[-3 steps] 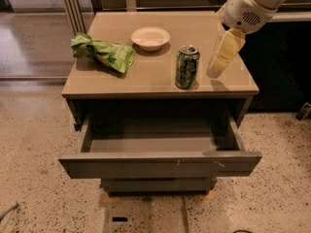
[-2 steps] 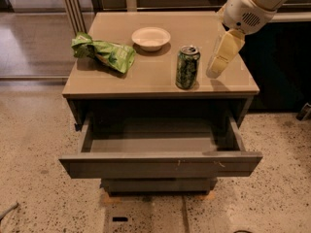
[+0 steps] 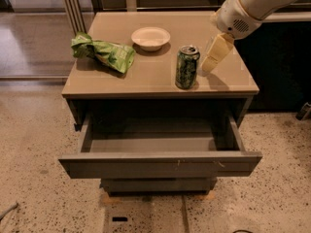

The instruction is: Place green can into top drawer

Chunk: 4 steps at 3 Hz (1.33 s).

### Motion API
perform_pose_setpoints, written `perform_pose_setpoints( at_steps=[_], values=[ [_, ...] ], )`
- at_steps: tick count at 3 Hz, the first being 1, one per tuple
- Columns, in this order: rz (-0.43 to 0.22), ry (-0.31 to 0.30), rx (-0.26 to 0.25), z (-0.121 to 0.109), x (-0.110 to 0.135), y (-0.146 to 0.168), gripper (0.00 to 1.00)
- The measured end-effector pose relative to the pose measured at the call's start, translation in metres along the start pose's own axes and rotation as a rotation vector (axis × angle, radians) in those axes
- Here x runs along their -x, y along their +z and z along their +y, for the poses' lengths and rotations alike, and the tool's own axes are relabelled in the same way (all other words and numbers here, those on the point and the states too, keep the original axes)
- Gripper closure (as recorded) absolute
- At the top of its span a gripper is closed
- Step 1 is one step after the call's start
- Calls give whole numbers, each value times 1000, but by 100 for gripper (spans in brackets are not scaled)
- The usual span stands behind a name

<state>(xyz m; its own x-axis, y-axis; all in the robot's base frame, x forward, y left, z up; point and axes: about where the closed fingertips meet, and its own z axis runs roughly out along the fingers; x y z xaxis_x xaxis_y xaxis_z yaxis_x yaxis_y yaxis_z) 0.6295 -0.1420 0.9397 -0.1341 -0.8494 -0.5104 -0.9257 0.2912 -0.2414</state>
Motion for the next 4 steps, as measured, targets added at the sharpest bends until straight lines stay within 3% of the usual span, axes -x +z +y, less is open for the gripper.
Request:
perform_pose_setpoints(
  at_steps=[1, 2, 4],
  values=[
    [-40, 10, 18, -12, 5, 19, 0],
    [-36, 15, 56, -16, 5, 44, 0],
    [14, 20, 124, -15, -1, 82, 0]
  ],
)
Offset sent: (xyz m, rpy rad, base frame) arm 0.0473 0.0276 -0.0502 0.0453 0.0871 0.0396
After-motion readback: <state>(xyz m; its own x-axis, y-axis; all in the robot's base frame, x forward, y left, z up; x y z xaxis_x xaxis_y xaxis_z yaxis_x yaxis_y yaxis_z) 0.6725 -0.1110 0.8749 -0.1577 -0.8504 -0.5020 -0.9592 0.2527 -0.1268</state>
